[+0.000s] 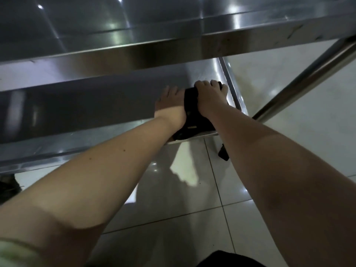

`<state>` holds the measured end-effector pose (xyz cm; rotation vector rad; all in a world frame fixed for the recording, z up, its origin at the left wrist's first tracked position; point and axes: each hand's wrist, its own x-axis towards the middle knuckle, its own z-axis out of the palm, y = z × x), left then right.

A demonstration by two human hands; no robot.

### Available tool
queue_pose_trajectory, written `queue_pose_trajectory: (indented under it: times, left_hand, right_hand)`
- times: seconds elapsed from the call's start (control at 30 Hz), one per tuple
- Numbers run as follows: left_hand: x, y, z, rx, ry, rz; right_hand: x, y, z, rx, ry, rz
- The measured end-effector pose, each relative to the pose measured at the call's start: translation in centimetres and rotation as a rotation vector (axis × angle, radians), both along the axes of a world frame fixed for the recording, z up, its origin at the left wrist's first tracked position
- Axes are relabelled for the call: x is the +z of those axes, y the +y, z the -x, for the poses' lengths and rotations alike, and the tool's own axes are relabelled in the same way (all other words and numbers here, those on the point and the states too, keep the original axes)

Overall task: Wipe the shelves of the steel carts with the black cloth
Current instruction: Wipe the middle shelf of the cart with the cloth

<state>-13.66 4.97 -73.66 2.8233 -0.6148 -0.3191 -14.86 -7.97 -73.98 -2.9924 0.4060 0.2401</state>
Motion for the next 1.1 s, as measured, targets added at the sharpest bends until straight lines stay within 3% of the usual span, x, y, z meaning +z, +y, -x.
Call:
queue_pose_trajectory:
  times: [0.07,0.2,0.43,0.6,0.77,0.9,1.1]
  left_hand:
    - [-0.5,0.0,-0.4,0.017,0.062,-0.086]
    - [0.6,-0.3,0.0,0.031,-0.113,-0.213]
    - [3.4,3.4,4.1,-0.164,-0.320,-0.061]
    - [7.7,5.5,6.8,-0.419,-0.394,0.046]
    - [14.8,5.8,7.9,-0.581,-0.385,0.165]
    - [22.9,6.2,11.1,-0.548,-0.312,0.322]
    - [35.9,5.8,15.3,-0.476,-0.186,0.303]
  right_hand:
    - [0.5,0.5,0.7,0.051,-0.040,0.157]
    - [2.0,0.3,2.8,0.137,-0.105,0.237]
    - [2.5,0.6,10.6,0.047,-0.333,-0.055]
    - [8.4,1.2,14.9,-0.098,-0.452,-0.201]
    - [15.5,1.2,19.1,-0.141,-0.496,-0.344]
    - [23.1,1.5,22.4,-0.215,-0.552,-0.353]
    - [36.3,-0.1,25.9,-0.125,-0.507,-0.356]
